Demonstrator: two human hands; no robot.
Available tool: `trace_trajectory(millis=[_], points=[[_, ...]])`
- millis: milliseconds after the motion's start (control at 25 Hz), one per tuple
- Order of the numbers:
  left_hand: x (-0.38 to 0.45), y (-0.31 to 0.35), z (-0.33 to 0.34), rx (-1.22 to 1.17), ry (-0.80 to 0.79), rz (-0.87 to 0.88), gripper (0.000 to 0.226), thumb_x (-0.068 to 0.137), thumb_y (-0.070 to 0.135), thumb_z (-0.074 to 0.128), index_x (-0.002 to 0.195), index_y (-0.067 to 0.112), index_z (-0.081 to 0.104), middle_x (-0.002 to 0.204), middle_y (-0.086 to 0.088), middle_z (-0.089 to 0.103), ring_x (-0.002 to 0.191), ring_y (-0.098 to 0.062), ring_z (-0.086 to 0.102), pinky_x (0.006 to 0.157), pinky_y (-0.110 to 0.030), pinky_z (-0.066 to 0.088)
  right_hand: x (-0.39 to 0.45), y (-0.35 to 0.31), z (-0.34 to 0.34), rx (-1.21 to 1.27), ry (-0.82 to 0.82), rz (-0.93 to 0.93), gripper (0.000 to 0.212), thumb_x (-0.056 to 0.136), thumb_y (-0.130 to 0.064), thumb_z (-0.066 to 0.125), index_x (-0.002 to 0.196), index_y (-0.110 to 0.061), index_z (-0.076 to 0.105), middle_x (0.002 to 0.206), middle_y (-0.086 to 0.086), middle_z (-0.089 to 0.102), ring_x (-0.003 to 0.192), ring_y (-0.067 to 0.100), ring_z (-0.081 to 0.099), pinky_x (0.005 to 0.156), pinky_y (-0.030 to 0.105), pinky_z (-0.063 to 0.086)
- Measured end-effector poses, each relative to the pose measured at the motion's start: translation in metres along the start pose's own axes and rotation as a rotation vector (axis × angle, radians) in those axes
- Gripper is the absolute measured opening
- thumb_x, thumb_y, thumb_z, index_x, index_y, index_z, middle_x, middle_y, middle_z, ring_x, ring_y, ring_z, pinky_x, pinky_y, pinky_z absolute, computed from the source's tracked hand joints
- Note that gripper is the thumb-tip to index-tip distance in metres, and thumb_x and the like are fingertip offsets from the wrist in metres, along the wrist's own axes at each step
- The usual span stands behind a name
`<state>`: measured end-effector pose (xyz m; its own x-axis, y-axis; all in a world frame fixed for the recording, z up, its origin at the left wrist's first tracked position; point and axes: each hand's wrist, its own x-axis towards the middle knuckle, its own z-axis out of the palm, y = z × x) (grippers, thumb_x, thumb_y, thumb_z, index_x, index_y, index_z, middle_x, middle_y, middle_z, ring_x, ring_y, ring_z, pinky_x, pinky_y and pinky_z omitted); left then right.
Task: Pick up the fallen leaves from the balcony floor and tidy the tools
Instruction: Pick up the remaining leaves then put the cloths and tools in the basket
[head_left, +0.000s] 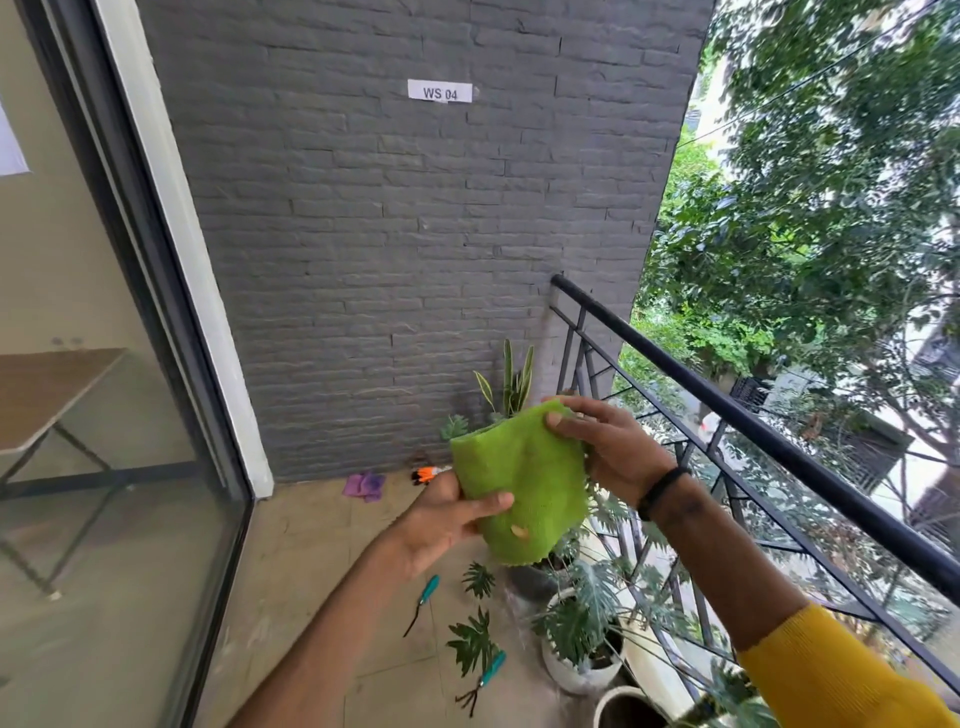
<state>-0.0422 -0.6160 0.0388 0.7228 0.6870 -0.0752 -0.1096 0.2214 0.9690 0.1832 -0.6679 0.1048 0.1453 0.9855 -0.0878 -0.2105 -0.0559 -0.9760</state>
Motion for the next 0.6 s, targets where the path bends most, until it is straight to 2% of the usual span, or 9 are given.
trace_trajectory(millis=[80, 160, 280, 360, 440, 520, 600], points=[[0.005, 0.005, 0.008, -0.053, 0.062, -0.017, 0.042, 0.087, 0.009, 0.072, 0.127, 0.009, 0.061, 0.125, -0.011, 0.071, 0.118, -0.031, 0.066, 0.1, -0.05, 0.054, -0.012, 0.024, -0.006, 0.138, -0.038, 0.168, 0.035, 0.094, -0.023, 0.065, 0.125, -0.007, 0.066, 0.123, 0.019, 0.069, 0.113, 0.034, 0.067, 0.096, 0.053, 0.054], [0.009, 0.005, 0.011, -0.064, 0.118, -0.057, 0.045, 0.084, 0.015, 0.077, 0.127, 0.008, 0.063, 0.12, -0.01, 0.074, 0.113, -0.03, 0.069, 0.096, -0.047, 0.057, -0.025, 0.049, -0.009, 0.161, -0.046, 0.315, 0.045, 0.09, -0.023, 0.069, 0.128, -0.001, 0.061, 0.121, 0.021, 0.069, 0.112, 0.037, 0.067, 0.094, 0.052, 0.056], [0.011, 0.0, 0.007, -0.041, 0.144, -0.169, 0.063, 0.073, 0.023, 0.085, 0.13, 0.011, 0.061, 0.117, -0.007, 0.075, 0.109, -0.027, 0.071, 0.097, -0.049, 0.056, -0.033, 0.062, -0.014, 0.142, 0.028, 0.302, 0.049, 0.083, -0.012, 0.073, 0.127, 0.003, 0.059, 0.119, 0.021, 0.07, 0.108, 0.037, 0.069, 0.086, 0.048, 0.06], [0.009, -0.003, 0.004, -0.043, 0.101, -0.226, 0.065, 0.072, 0.015, 0.086, 0.13, 0.013, 0.057, 0.118, -0.008, 0.074, 0.11, -0.029, 0.071, 0.098, -0.05, 0.055, -0.036, 0.06, -0.018, 0.172, 0.074, 0.286, 0.049, 0.082, -0.008, 0.073, 0.128, 0.002, 0.058, 0.118, 0.021, 0.071, 0.106, 0.039, 0.069, 0.083, 0.048, 0.061], [0.008, -0.002, 0.007, -0.04, 0.065, -0.225, 0.062, 0.075, 0.006, 0.083, 0.13, 0.015, 0.055, 0.119, -0.008, 0.074, 0.109, -0.03, 0.071, 0.094, -0.048, 0.057, -0.038, 0.054, -0.024, 0.244, 0.051, 0.258, 0.053, 0.082, -0.005, 0.072, 0.132, 0.001, 0.055, 0.123, 0.022, 0.068, 0.111, 0.04, 0.067, 0.084, 0.05, 0.06], [0.008, 0.003, 0.009, -0.039, 0.05, -0.195, 0.055, 0.082, 0.002, 0.077, 0.13, 0.017, 0.056, 0.119, -0.01, 0.074, 0.102, -0.028, 0.073, 0.077, -0.039, 0.062, -0.044, 0.048, -0.03, 0.329, -0.011, 0.204, 0.054, 0.083, 0.003, 0.07, 0.135, -0.002, 0.054, 0.131, 0.022, 0.064, 0.12, 0.041, 0.062, 0.09, 0.054, 0.057], [0.007, 0.008, 0.009, -0.078, 0.041, -0.166, 0.044, 0.088, -0.003, 0.068, 0.127, 0.018, 0.06, 0.118, -0.012, 0.073, 0.089, -0.024, 0.073, 0.055, -0.029, 0.059, -0.05, 0.042, -0.034, 0.353, -0.032, 0.129, 0.056, 0.081, 0.016, 0.062, 0.133, -0.004, 0.056, 0.131, 0.023, 0.063, 0.12, 0.04, 0.062, 0.09, 0.054, 0.057]])
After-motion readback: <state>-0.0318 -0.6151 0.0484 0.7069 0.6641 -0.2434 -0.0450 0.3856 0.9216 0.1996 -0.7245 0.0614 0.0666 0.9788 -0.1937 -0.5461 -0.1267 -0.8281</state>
